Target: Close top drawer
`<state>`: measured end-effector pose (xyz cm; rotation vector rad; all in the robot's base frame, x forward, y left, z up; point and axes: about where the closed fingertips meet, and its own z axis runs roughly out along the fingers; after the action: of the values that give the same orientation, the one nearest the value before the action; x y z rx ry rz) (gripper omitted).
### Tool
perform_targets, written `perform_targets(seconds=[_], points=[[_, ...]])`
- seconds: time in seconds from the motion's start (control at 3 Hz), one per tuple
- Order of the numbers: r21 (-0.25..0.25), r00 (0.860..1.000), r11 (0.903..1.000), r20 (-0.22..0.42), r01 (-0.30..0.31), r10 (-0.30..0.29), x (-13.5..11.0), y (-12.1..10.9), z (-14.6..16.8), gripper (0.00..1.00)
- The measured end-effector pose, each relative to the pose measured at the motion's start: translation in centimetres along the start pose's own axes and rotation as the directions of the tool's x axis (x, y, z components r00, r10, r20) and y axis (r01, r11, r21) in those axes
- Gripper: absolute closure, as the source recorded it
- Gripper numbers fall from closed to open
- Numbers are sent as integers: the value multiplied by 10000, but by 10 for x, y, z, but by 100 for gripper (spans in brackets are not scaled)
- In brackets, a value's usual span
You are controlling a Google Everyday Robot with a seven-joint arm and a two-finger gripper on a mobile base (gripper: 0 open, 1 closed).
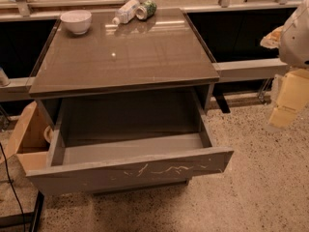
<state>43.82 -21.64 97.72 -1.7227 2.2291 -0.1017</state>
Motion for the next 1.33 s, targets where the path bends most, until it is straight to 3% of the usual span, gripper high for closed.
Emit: perform_targets(seconds=[0.33, 0.67, 1.0, 1.33], points=[[0, 10000, 10000, 0, 0, 0, 0, 0, 0, 0], [103, 9998, 9999, 153, 80, -81, -7, 0, 5, 8], [236, 9995, 9997, 303, 73, -80, -12, -1, 15, 25], [388, 9981, 9990, 582, -205, 182, -11, 3, 30, 49]])
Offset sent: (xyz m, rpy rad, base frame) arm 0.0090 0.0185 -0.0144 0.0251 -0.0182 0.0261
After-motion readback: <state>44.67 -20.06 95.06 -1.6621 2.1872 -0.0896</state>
